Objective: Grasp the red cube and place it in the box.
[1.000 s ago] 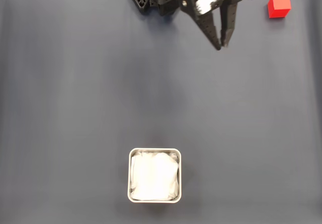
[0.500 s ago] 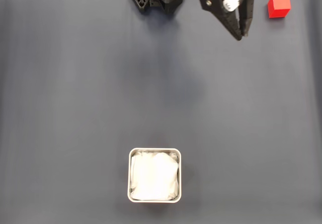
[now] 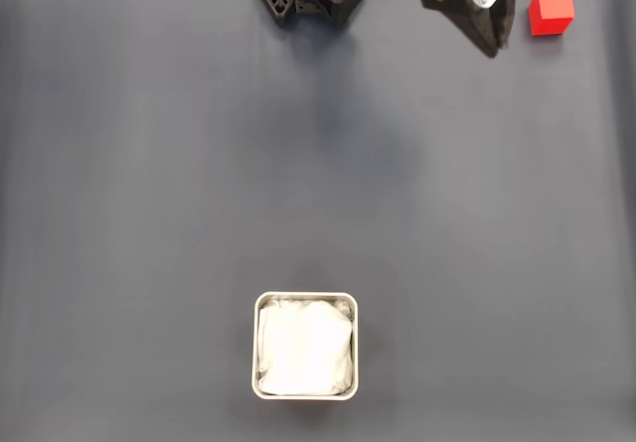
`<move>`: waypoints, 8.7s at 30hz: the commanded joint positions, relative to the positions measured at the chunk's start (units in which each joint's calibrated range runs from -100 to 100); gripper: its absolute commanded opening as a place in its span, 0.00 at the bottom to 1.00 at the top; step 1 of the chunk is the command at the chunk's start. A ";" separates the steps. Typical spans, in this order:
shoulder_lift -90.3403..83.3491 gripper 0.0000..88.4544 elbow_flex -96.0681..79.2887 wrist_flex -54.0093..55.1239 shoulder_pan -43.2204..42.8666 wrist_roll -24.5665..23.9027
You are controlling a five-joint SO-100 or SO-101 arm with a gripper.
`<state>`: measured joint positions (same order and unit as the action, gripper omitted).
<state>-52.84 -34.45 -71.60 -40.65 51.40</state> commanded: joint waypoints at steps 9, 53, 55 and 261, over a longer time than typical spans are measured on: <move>-1.32 0.00 0.05 0.12 -6.51 -0.49; 1.02 0.00 -2.14 6.60 -25.19 -0.15; 1.20 0.01 -2.32 6.93 -26.18 -0.39; 17.84 0.06 -25.41 49.55 -17.94 3.42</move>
<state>-31.65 -62.75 -21.40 -60.53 54.43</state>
